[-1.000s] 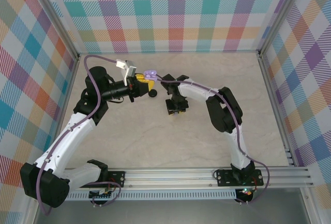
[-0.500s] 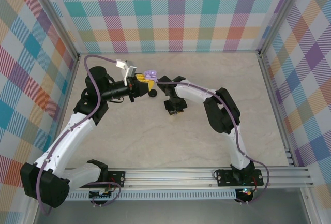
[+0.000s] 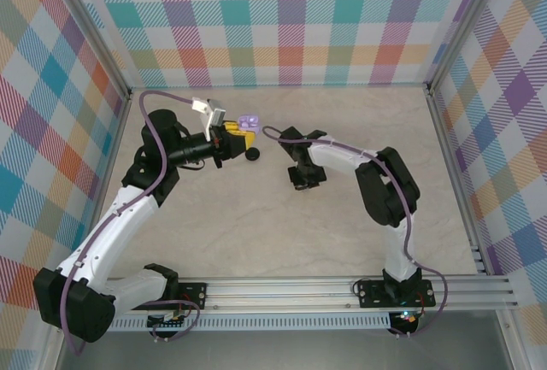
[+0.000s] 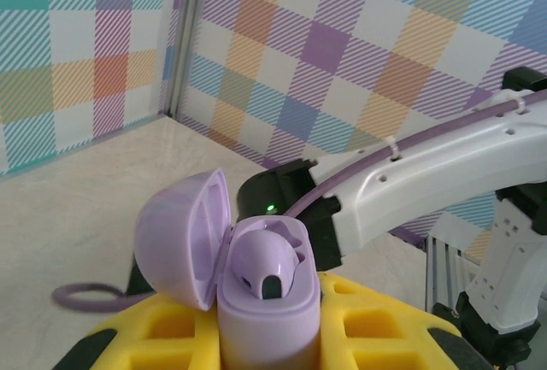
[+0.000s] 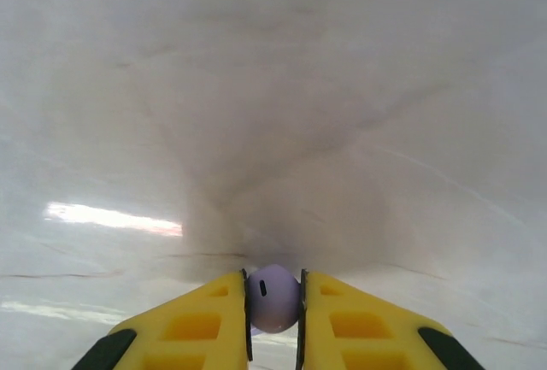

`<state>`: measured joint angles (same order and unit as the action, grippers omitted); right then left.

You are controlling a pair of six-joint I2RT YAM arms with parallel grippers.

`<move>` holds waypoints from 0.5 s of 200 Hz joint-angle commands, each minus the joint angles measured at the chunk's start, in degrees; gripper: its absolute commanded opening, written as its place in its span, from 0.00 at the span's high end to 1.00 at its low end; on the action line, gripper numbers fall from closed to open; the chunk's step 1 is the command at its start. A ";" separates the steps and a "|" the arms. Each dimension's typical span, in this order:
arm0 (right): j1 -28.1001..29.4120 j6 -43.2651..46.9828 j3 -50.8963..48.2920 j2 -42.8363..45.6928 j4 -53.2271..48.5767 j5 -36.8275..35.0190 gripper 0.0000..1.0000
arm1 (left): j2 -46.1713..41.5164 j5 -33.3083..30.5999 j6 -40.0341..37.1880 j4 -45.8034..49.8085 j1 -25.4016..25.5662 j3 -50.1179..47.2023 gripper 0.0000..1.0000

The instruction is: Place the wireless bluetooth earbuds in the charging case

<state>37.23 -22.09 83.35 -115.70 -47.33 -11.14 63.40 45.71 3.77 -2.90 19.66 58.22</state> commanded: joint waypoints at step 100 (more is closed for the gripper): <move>-2.60 4.74 -7.74 22.80 8.05 -0.62 0.82 | 6.03 -6.78 6.20 -0.18 1.50 -3.96 0.85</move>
<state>34.63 -19.86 76.82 -96.64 -41.25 -13.39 68.47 40.21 8.58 -2.92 20.18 55.20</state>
